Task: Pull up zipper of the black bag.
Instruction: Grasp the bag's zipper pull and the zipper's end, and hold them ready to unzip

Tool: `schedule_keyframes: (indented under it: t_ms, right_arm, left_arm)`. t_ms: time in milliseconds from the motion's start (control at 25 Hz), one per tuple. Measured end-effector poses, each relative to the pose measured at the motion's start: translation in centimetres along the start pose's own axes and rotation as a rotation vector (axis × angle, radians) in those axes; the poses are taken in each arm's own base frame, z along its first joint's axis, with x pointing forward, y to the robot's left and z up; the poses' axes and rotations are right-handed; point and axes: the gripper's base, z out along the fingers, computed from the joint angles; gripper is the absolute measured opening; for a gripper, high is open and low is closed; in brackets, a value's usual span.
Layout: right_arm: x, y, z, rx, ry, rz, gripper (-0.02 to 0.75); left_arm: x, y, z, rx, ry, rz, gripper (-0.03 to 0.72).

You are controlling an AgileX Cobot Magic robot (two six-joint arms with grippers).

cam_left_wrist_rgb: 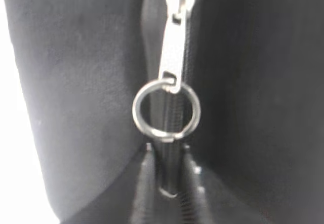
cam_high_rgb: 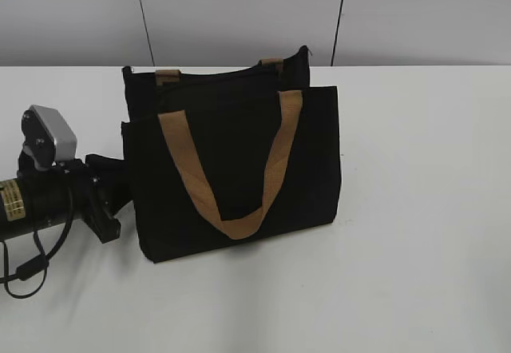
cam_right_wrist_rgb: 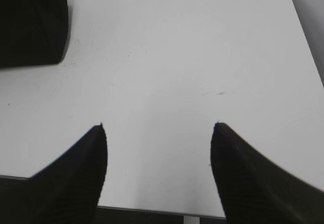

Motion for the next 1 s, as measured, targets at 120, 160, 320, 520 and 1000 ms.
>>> schedule_keyframes:
  t_ms: [120, 160, 320, 520, 1000]
  right_arm:
    - [0.0, 0.0, 0.0, 0.0, 0.0, 0.0, 0.498]
    - [0.0, 0.0, 0.0, 0.0, 0.0, 0.0, 0.498]
    - [0.0, 0.0, 0.0, 0.0, 0.0, 0.0, 0.498]
    - [0.0, 0.0, 0.0, 0.0, 0.0, 0.0, 0.498]
    - [0.0, 0.0, 0.0, 0.0, 0.0, 0.0, 0.498]
  left_arm:
    - [-0.1, 0.0, 0.0, 0.005, -0.011, -0.005, 0.118]
    - [-0.1, -0.1, 0.0, 0.007, -0.015, -0.01, 0.1]
    - [-0.1, -0.1, 0.0, 0.008, -0.015, -0.073, 0.009]
    - [-0.9, 0.0, -0.2, 0.008, -0.013, -0.158, -0.003]
    - [-8.2, -1.0, -5.7, -0.121, -0.041, -0.051, -0.006]
